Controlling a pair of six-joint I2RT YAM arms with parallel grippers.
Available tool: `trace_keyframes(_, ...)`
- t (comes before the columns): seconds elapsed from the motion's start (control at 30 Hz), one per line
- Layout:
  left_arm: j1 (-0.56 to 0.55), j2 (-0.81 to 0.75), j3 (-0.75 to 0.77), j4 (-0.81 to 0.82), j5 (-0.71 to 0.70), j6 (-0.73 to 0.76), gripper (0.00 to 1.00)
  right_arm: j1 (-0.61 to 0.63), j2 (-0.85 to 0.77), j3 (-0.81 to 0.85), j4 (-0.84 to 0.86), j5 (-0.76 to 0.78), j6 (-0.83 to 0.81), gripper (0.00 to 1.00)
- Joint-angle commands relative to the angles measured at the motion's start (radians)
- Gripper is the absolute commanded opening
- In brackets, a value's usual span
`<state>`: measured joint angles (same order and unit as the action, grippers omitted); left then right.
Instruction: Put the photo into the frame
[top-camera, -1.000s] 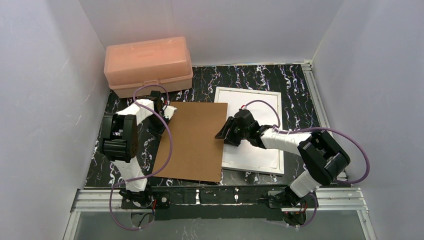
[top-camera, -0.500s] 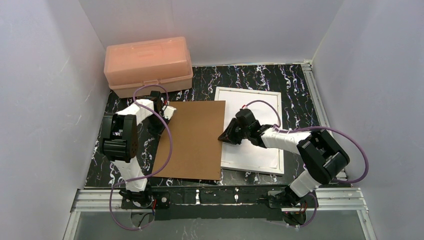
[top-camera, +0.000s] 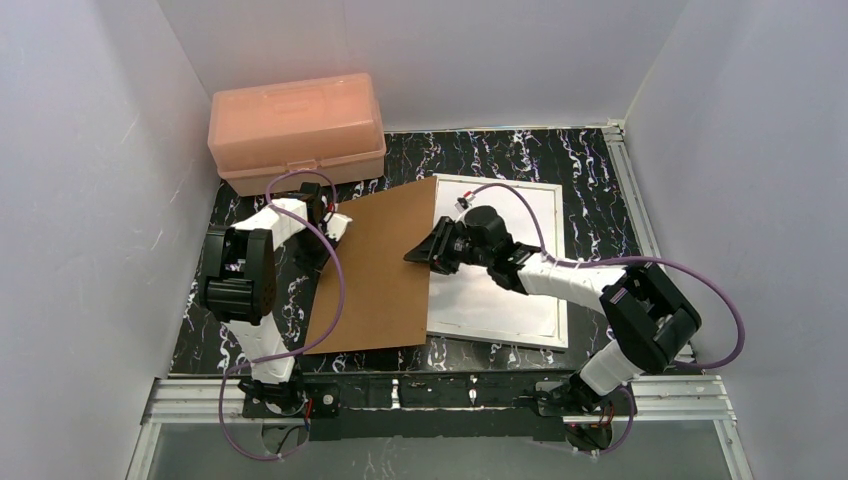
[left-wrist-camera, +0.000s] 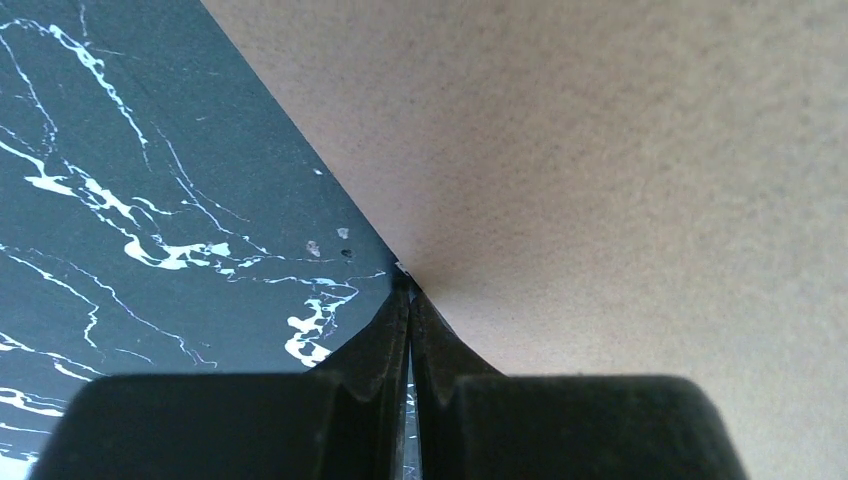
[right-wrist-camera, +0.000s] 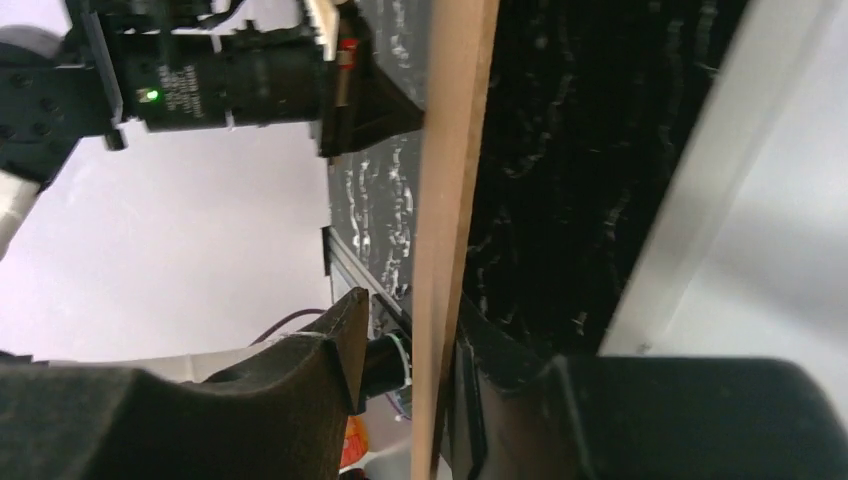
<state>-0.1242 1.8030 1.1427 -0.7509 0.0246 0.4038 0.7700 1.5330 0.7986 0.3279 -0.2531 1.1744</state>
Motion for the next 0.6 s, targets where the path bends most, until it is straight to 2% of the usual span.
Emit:
trace_keyframes(0.0,-0.013,-0.020,-0.015,-0.038,0.117,-0.010,0.00,0.034,0.027,0.059,0.106,-0.060,-0.005,0.35)
trace_keyframes(0.07,-0.011,-0.030,-0.016,-0.044,0.119,-0.010,0.00,0.034,0.002,0.049,0.100,-0.035,-0.012,0.25)
trace_keyframes(0.2,0.002,-0.067,0.036,-0.100,0.143,-0.016,0.00,0.014,-0.083,0.091,-0.014,0.027,-0.096,0.01)
trace_keyframes(0.23,0.007,-0.085,0.055,-0.121,0.154,-0.017,0.01,-0.001,-0.101,0.116,-0.053,0.024,-0.122,0.01)
trace_keyframes(0.3,0.018,-0.121,0.098,-0.166,0.176,-0.022,0.11,-0.039,-0.134,0.183,-0.152,0.002,-0.168,0.01)
trace_keyframes(0.4,0.038,-0.166,0.172,-0.237,0.208,-0.026,0.42,-0.115,-0.177,0.295,-0.295,-0.057,-0.235,0.01)
trace_keyframes(0.43,0.046,-0.177,0.192,-0.256,0.220,-0.024,0.47,-0.145,-0.191,0.325,-0.349,-0.079,-0.258,0.01)
trace_keyframes(0.57,0.052,-0.208,0.224,-0.297,0.252,-0.022,0.52,-0.319,-0.248,0.364,-0.468,-0.238,-0.300,0.01)
